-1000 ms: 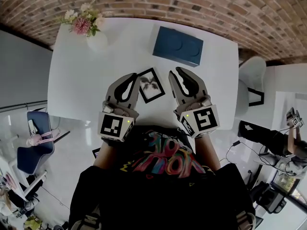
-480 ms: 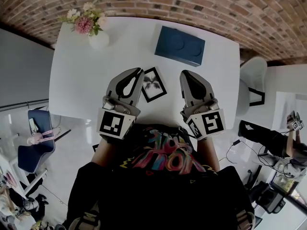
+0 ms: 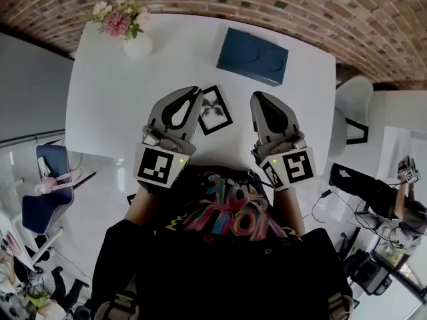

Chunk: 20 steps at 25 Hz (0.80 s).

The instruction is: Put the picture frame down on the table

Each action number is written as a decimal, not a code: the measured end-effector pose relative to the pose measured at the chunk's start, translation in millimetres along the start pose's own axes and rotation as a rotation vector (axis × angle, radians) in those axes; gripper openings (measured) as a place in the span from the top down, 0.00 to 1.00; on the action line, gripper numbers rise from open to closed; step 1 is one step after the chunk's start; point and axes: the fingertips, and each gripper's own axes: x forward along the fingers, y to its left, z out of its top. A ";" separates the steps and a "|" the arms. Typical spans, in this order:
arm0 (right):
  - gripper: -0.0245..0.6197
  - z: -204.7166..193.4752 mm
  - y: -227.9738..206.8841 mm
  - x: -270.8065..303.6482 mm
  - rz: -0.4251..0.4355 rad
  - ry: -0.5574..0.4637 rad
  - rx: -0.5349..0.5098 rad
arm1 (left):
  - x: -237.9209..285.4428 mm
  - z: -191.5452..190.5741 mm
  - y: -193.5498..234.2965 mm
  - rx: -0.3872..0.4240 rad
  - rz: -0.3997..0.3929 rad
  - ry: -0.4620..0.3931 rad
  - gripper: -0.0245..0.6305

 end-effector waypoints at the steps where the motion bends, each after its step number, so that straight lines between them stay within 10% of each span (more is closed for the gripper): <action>1: 0.93 0.1 0.5 0.1 0.001 -0.003 0.003 | -0.3 -0.2 -0.4 0.000 0.000 0.000 0.91; 20: 0.93 -5.8 4.3 2.6 0.028 0.002 0.032 | -1.4 -5.7 -7.0 -0.001 -0.024 0.009 0.91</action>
